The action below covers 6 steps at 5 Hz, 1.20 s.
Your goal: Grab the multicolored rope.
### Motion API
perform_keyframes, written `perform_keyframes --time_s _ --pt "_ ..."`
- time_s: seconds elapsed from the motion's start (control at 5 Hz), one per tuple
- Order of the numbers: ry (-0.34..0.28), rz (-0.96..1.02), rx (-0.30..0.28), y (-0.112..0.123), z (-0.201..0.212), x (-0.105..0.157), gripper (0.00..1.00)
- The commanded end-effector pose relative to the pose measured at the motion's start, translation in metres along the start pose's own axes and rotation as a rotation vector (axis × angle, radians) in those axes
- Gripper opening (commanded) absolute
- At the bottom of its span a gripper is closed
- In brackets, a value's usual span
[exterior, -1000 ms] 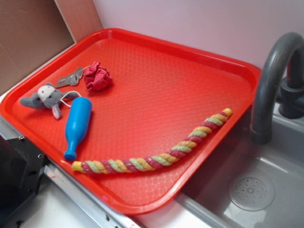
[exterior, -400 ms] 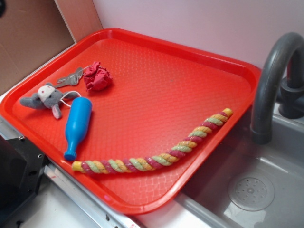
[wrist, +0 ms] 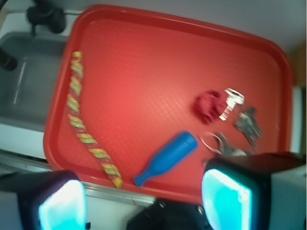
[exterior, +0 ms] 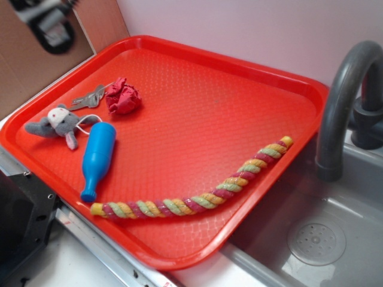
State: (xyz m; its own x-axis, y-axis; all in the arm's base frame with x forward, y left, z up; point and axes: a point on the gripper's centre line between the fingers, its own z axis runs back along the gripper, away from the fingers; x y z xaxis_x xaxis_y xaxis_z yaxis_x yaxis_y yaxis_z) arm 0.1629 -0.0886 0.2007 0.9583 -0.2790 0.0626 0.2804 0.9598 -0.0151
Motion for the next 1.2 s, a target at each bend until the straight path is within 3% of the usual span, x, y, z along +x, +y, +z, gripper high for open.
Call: perform_keyframes --time_s 0.0,0.2,0.6,1.0 --pt "-0.008 -0.252 -0.022 -0.054 -0.036 0.019 1.0" --pt "0.025 -0.315 -0.044 -0.066 -0.058 0.018 1.0" --pt "0.105 -0.36 -0.017 -0.082 -0.097 0.011 1.0" --pt "0.205 -0.377 0.014 -0.073 -0.138 0.009 1.0"
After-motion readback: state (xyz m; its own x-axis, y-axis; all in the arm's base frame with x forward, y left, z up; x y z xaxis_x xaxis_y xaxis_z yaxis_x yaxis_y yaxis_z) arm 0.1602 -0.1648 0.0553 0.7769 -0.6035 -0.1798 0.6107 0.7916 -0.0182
